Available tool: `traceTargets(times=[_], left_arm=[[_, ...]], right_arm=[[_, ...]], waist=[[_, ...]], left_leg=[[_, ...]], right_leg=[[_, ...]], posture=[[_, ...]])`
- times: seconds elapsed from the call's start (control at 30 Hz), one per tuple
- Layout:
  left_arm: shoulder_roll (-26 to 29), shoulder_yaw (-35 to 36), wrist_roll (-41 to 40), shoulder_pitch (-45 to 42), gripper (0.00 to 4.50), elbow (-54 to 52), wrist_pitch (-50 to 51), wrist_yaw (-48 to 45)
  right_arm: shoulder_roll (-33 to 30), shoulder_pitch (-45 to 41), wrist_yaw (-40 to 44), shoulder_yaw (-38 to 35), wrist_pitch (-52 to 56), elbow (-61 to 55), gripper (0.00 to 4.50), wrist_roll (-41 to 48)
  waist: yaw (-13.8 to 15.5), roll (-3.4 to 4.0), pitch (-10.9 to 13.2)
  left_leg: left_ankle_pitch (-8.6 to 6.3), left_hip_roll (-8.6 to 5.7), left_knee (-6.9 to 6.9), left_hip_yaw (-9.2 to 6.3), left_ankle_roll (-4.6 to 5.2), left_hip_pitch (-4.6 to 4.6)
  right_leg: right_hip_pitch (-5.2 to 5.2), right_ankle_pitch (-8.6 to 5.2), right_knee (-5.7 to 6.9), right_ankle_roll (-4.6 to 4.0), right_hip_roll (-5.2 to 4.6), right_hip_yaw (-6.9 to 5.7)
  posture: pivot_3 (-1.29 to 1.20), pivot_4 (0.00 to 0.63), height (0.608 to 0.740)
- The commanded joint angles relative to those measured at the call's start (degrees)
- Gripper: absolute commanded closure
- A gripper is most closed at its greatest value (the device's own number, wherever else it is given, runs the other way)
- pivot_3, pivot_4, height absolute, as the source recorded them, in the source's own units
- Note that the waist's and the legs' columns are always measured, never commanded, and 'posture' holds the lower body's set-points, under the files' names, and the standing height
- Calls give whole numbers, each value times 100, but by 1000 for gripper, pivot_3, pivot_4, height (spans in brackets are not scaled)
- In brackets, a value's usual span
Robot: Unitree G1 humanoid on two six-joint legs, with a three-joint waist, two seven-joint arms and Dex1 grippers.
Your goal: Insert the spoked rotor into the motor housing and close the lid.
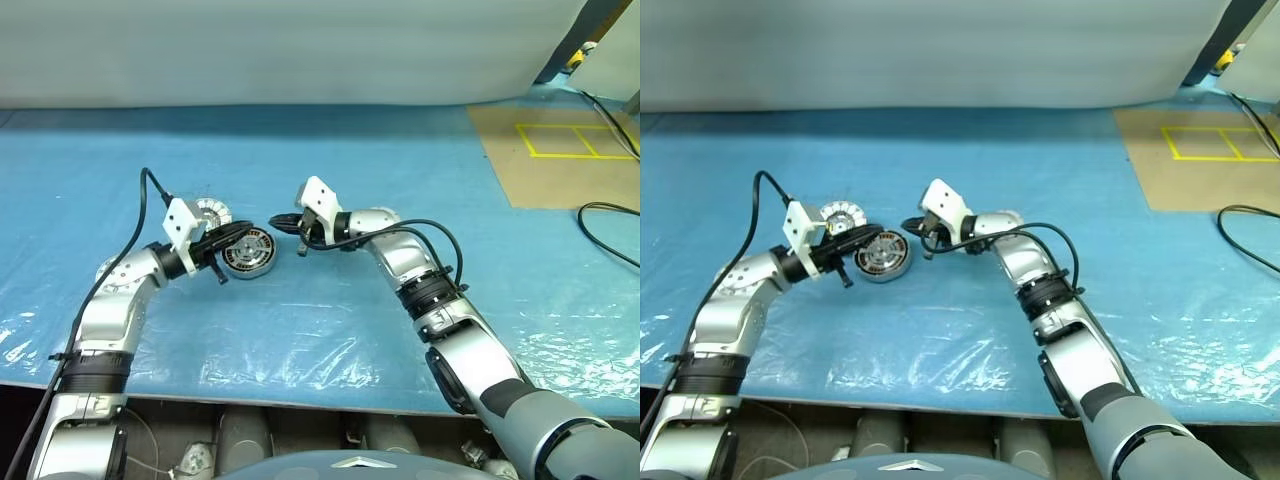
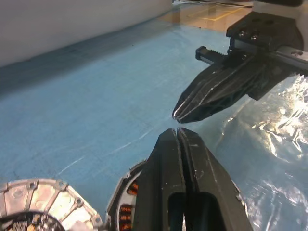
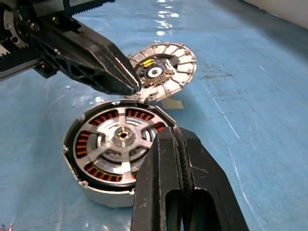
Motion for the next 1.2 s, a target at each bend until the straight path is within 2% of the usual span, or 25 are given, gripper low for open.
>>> traceTargets(times=[0.03, 0.23, 0.4, 0.6, 0.73, 0.87, 1.2], left_arm=[[125, 345, -169, 362, 4430, -512, 22, 188], [30, 685, -259, 1087, 4430, -1151, 74, 659], [-19, 891, -347, 1689, 4430, -1617, 215, 1045], [11, 1165, -270, 2269, 4430, -1662, 338, 1406], [67, 1163, -99, 2459, 4430, -1415, 461, 1567], [84, 889, 176, 2216, 4430, -1086, 592, 1703], [-207, 380, 407, 960, 4430, 23, 663, 1845]], right_arm=[[90, -307, 184, 17, -221, 110, 4500, 28], [303, -701, 239, 71, -615, 703, 4500, -110], [495, -1117, -21, 41, -993, 1434, 4500, -343], [577, -1329, -95, -59, -1300, 1891, 4500, -387], [536, -1226, 150, -118, -1318, 1766, 4500, -242], [387, -810, 849, -168, -903, 1011, 4500, 120], [-90, 122, 1055, -155, 162, -854, 4500, 373]], waist=[[-1, 0, 0], [1, 1, 1], [-7, 3, 2], [-5, 4, 3], [1, 5, 3], [22, 4, 2], [8, 1, 1]], left_leg=[[0, 0, 0, 0, 0, 0], [-1, 1, 0, 1, 1, -1], [-1, 2, 0, 1, 2, -3], [-1, 6, 0, 3, 3, -2], [-1, 5, 1, 4, 4, -3], [1, 6, 2, 4, 11, -2], [9, 2, 12, 3, 21, -1]], right_leg=[[0, 0, 0, 0, 0, 0], [-1, -11, 0, -19, -1, 0], [-3, -15, -1, -25, -1, -1], [-4, -16, 0, -26, 2, -1], [-4, -16, -1, -26, 1, -1], [-3, -15, -1, -26, 1, -1], [-3, -13, 6, -23, 1, 3]], posture=[[0, 150, 740], [0, 150, 740], [0, 150, 740], [0, 150, 740], [0, 150, 740], [0, 150, 740], [0, 150, 740]])
